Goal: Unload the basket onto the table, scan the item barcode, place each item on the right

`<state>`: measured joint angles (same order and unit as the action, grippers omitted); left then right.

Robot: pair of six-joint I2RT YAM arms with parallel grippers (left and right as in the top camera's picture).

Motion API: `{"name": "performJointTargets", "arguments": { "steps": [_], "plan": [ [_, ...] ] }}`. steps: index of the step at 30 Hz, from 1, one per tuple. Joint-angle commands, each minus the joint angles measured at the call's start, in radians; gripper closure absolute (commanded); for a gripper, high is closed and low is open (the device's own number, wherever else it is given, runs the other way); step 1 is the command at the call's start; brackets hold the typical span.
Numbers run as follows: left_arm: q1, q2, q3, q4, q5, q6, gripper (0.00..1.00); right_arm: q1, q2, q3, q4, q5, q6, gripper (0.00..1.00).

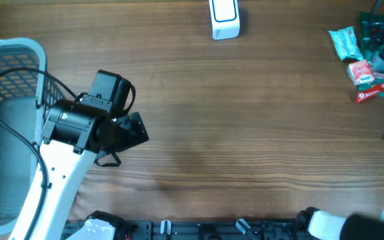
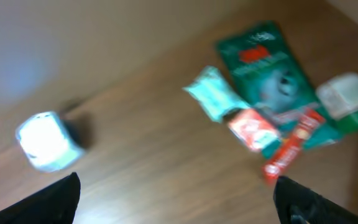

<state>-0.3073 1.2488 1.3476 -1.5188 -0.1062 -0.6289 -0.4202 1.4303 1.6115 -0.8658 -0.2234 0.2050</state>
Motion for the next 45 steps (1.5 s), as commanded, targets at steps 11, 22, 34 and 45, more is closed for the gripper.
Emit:
{"name": "performJointTargets", "arguments": {
  "steps": [11,22,34,45],
  "plan": [
    [0.003,-0.007,0.002,0.0,-0.002,0.016,0.0,0.041,-0.438,0.015,-0.269,-0.209,0.001,0.0],
    [0.003,-0.007,0.002,0.0,-0.002,0.016,0.0,0.042,-0.451,0.015,-0.354,-0.181,-0.18,0.0],
    [0.003,-0.007,0.002,0.0,-0.002,0.016,0.0,0.278,-0.822,-0.48,0.203,-0.169,-0.181,0.0],
    [0.003,-0.007,0.002,0.0,-0.002,0.016,0.0,0.365,-1.244,-1.112,0.906,-0.158,-0.131,0.0]
  ]
}}
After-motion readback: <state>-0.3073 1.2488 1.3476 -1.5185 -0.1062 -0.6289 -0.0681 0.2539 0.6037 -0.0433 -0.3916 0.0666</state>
